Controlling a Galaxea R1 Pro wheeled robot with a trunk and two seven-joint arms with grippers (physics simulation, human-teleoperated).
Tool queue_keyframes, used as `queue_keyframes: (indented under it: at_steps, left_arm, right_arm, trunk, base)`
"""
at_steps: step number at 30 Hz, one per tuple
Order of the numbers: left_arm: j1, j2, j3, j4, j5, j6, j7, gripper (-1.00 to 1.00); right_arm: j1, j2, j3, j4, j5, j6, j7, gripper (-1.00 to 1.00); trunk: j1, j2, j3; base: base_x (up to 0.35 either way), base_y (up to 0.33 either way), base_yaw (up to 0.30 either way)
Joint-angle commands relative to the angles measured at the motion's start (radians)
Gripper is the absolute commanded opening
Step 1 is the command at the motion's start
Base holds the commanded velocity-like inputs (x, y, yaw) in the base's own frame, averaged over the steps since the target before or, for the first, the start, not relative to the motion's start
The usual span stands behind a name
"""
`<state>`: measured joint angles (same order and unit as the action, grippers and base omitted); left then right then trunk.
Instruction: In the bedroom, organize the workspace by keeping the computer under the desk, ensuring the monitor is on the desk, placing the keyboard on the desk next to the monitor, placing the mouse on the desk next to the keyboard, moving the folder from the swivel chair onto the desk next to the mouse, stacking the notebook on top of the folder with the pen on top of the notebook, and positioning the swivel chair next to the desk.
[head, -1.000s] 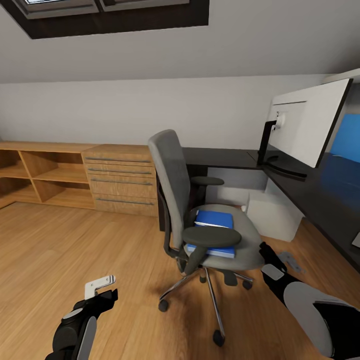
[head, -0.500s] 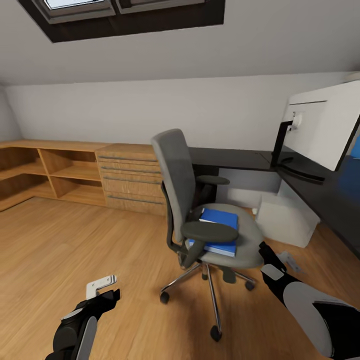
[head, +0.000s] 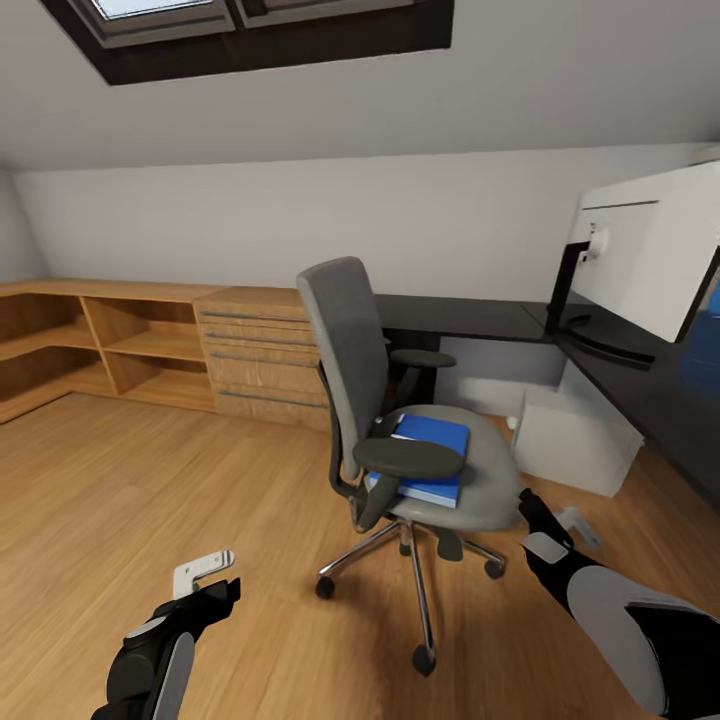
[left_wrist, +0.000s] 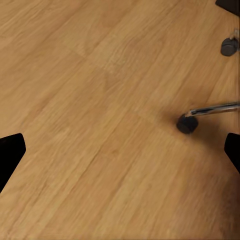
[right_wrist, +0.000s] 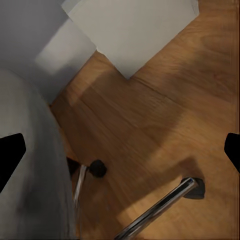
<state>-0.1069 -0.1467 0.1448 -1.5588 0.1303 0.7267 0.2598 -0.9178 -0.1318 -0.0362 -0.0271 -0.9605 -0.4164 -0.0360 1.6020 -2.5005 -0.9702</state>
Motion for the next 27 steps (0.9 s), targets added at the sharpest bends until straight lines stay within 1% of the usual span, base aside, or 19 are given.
queue_keyframes:
  at_steps: [1,11,14,21,27]
  left_arm:
    - [0.0,-0.001,0.001,-0.001,0.011,0.004,0.007,1.0]
    - [0.0,0.0,0.004,0.0,0.01,0.002,0.009,1.0]
    - [0.0,0.001,0.005,0.017,0.009,0.002,0.011,1.0]
    - [0.0,0.001,0.006,0.023,0.008,0.001,0.012,1.0]
    - [0.0,0.001,0.007,0.023,0.008,0.0,0.012,1.0]
  right_arm:
    - [0.0,0.0,-0.004,0.0,0.005,-0.001,-0.004,1.0]
    - [0.0,-0.001,-0.005,-0.001,0.004,-0.001,-0.004,1.0]
    - [-0.001,-0.001,-0.004,-0.001,0.005,-0.001,-0.003,1.0]
    - [-0.001,-0.001,-0.004,-0.001,0.005,-0.001,-0.003,1.0]
    - [-0.001,-0.001,-0.004,-0.001,0.005,-0.002,-0.002,1.0]
  trunk:
    - [0.0,0.0,-0.001]
    - [0.0,0.0,-0.001]
    - [0.0,0.0,-0.001]
    - [0.0,0.0,-0.001]
    - [0.0,0.0,-0.001]
  base:
    - [0.0,0.0,-0.232]
    - [0.0,0.0,-0.25]
    - [0.0,0.0,-0.072]
    - [0.01,0.0,-0.015]
    - [0.203,0.0,-0.002]
